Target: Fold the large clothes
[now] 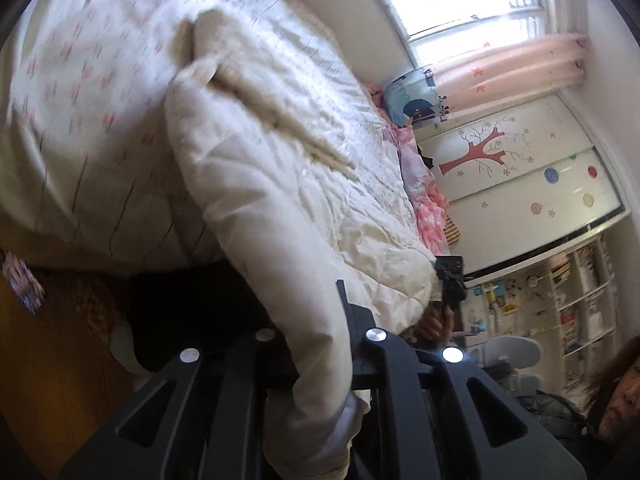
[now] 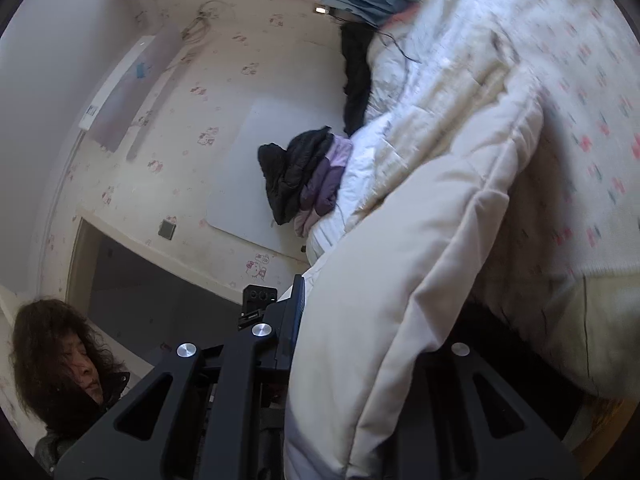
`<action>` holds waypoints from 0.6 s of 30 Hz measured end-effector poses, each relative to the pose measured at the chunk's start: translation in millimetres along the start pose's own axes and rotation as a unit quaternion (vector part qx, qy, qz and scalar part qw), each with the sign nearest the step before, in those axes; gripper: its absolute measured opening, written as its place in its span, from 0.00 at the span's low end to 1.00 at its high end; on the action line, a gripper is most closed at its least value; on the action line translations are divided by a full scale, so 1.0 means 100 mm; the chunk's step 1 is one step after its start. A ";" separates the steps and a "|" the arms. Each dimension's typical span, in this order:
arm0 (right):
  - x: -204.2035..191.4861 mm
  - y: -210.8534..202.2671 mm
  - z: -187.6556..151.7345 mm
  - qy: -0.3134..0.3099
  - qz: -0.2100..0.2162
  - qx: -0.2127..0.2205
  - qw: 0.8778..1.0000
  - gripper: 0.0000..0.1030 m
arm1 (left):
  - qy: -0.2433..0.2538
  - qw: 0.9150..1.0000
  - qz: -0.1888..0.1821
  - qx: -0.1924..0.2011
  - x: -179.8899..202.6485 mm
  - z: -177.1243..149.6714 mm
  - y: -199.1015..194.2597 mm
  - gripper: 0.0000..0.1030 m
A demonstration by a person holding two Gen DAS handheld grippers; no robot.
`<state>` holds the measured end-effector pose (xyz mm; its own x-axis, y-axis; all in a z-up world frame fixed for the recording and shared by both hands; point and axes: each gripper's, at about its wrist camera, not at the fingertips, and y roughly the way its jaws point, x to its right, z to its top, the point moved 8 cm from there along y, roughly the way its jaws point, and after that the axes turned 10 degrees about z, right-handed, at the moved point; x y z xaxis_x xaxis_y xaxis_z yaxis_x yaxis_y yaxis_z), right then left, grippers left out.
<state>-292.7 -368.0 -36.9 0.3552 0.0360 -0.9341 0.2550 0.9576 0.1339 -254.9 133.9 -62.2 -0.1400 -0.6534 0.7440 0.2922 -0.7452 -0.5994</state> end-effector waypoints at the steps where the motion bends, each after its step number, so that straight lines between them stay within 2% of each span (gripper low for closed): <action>1: 0.07 -0.03 -0.03 0.008 -0.005 -0.002 1.000 0.17 | -0.005 1.000 -0.002 -0.014 -0.04 -0.07 0.08 0.13; 3: 0.27 -0.07 -0.14 0.033 -0.014 -0.010 0.999 0.19 | -0.019 0.999 -0.017 -0.039 -0.19 -0.19 0.17 0.14; 5: 0.41 -0.12 -0.21 0.056 -0.018 -0.013 0.998 0.20 | -0.034 0.997 -0.031 -0.057 -0.33 -0.29 0.23 0.24; 7: 0.52 -0.18 -0.27 0.070 -0.022 -0.015 0.997 0.21 | -0.041 0.996 -0.043 -0.071 -0.41 -0.39 0.29 0.65; 8: 0.57 -0.21 -0.30 0.077 -0.021 -0.015 0.997 0.21 | -0.029 0.996 -0.025 -0.085 -0.45 -0.44 0.32 0.73; 12: 0.69 -0.23 -0.36 0.087 -0.023 -0.017 0.996 0.22 | -0.033 0.994 -0.028 -0.099 -0.48 -0.49 0.44 0.79; 18: 0.73 -0.23 -0.39 0.090 -0.024 -0.015 0.996 0.22 | -0.044 0.993 -0.037 -0.105 -0.49 -0.49 0.54 0.80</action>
<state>-307.3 -376.1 -120.8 0.1760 0.0383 -0.9836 0.2389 0.9677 0.0804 -278.5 119.0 -146.1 -0.0678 -0.5889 0.8053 0.0797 -0.8078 -0.5840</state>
